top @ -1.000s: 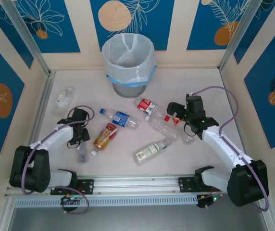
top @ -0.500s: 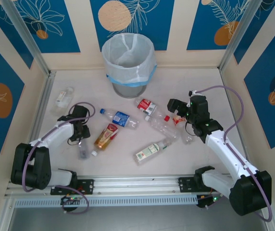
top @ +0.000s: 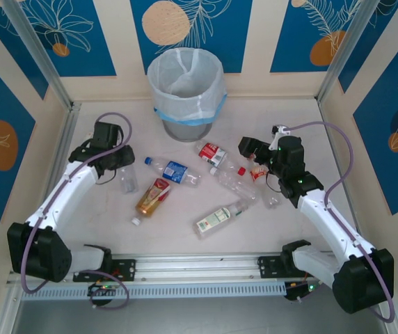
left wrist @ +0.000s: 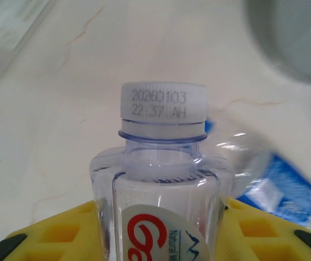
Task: Put the plastic bottles in the bin
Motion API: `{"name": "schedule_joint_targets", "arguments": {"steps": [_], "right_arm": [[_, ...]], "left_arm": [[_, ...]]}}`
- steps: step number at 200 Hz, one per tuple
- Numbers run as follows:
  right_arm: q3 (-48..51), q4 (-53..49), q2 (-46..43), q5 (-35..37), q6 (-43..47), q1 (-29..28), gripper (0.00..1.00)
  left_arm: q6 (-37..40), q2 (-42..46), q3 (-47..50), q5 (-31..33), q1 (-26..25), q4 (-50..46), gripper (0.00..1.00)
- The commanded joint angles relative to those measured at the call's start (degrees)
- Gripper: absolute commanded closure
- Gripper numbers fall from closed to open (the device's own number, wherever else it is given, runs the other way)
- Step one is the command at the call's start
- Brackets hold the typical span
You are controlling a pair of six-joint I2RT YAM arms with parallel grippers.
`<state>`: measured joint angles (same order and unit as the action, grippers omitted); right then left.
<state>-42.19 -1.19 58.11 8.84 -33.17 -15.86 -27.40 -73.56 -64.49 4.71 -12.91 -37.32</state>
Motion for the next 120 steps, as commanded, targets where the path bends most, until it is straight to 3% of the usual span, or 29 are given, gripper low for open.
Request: {"name": "schedule_joint_targets", "arguments": {"steps": [1, 31, 73, 120], "right_arm": [[0.2, 2.6, -0.7, -2.9, -0.1, -0.6, 0.01], [-0.7, -3.0, -0.9, -1.5, -2.3, -0.5, 0.01], [2.8, -2.1, -3.6, -1.8, -5.9, -0.6, 0.01], [2.3, -4.7, -5.3, -1.5, -5.4, -0.8, 0.01]], "left_arm": [[2.4, -0.2, -7.6, -8.6, -0.6, 4.9, 1.00], [4.5, -2.5, -15.0, -10.4, -0.7, 12.3, 1.00], [7.5, -7.7, -18.3, -16.0, -1.0, 33.5, 1.00], [10.9, -21.3, -37.0, -21.8, -2.1, 38.0, 1.00]]}}
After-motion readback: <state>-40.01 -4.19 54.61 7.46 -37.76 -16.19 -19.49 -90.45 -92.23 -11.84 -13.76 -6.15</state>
